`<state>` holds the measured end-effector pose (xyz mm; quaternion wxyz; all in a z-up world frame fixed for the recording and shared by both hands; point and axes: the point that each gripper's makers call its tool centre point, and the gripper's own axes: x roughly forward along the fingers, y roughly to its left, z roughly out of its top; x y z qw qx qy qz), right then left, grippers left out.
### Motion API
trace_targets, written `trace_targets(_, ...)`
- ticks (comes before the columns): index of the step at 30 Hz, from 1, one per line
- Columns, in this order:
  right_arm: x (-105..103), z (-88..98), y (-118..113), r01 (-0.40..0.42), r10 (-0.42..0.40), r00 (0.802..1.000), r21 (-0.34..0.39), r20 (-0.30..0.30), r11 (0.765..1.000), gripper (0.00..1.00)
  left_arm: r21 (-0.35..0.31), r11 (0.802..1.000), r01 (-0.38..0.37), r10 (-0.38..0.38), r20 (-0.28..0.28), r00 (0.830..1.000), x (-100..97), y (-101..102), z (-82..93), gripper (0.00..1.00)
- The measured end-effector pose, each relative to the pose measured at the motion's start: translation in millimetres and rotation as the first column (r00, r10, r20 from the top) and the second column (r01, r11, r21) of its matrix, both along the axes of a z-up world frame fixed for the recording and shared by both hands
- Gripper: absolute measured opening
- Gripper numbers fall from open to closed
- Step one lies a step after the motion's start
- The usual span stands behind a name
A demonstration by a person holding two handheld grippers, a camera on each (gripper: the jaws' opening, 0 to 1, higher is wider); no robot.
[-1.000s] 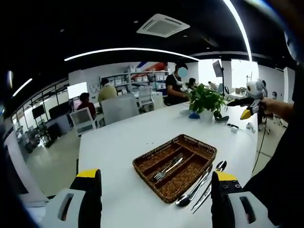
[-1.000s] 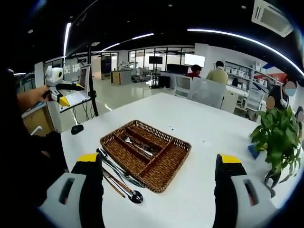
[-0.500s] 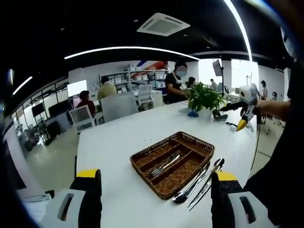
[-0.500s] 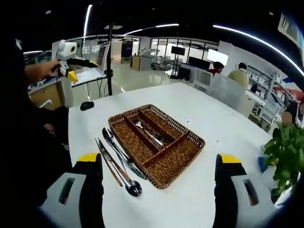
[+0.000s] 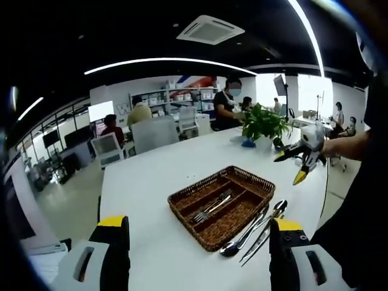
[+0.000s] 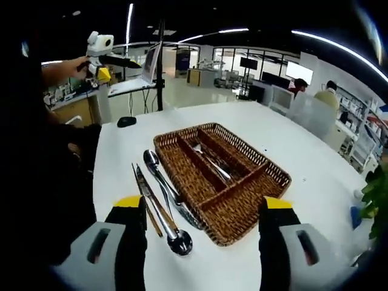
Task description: Arrange the knives, forks, and spoons in their matching storage slots by inserting each utensil handle-first until every utensil is classified and aligned in the correct compartment
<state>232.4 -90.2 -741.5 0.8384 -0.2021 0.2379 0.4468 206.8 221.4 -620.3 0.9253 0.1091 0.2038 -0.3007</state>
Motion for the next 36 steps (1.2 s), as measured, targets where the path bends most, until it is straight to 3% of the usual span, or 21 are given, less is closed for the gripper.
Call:
trace_targets(2, -3.8, -12.8, 4.3, -0.013, 0.012, 0.999, -0.004, -0.039, 1.0, 0.75, 0.019, 1.0, -0.01, 0.01, -0.012, 1.0, -0.9, 4.1, -3.4, 1.0)
trace_targets(11, -8.9, -38.6, 18.5, -0.054, 0.054, 0.996, 0.012, -0.076, 0.998, 0.66, 0.011, 1.0, -0.018, 0.018, -0.006, 1.0, 0.1, 10.8, -0.8, 1.0)
trace_targets(14, -12.3, -64.7, 24.5, -0.106, 0.104, 0.99, -0.017, -0.09, 0.994, 0.62, 0.011, 1.0, -0.007, 0.007, -0.006, 1.0, 2.2, 8.6, -2.1, 1.0)
trace_targets(18, -15.2, -85.2, 27.2, -0.126, 0.12, 0.986, -0.036, -0.119, 0.991, 0.56, -0.002, 1.0, 0.012, -0.012, -0.011, 1.0, 4.4, 4.4, -1.9, 1.0)
trace_targets(19, -12.8, -81.3, 34.2, -0.158, 0.157, 0.985, -0.006, -0.075, 0.987, 0.56, -0.015, 1.0, 0.013, -0.014, -0.015, 1.0, 4.5, 3.3, -1.6, 1.0)
trace_targets(21, -11.8, -83.7, 29.9, -0.127, 0.126, 0.987, -0.007, -0.103, 0.992, 0.55, -0.037, 0.999, 0.017, -0.017, -0.017, 1.0, 4.6, 1.6, -1.8, 1.0)
trace_targets(24, -11.0, -80.0, 28.3, -0.156, 0.154, 0.985, -0.03, -0.072, 0.987, 0.43, -0.034, 0.999, 0.022, -0.023, -0.021, 1.0, 4.4, 0.0, -4.7, 1.0)
trace_targets(27, -16.2, -78.5, 30.3, -0.16, 0.159, 0.984, -0.01, -0.087, 0.987, 0.47, -0.038, 0.999, 0.024, -0.025, -0.016, 1.0, 3.5, -0.7, -3.9, 1.0)
trace_targets(36, -22.9, -104.7, 31.7, -0.195, 0.189, 0.971, -0.03, -0.145, 0.98, 0.33, -0.032, 0.999, 0.005, -0.006, -0.02, 1.0, 0.8, 4.5, -7.5, 1.0)
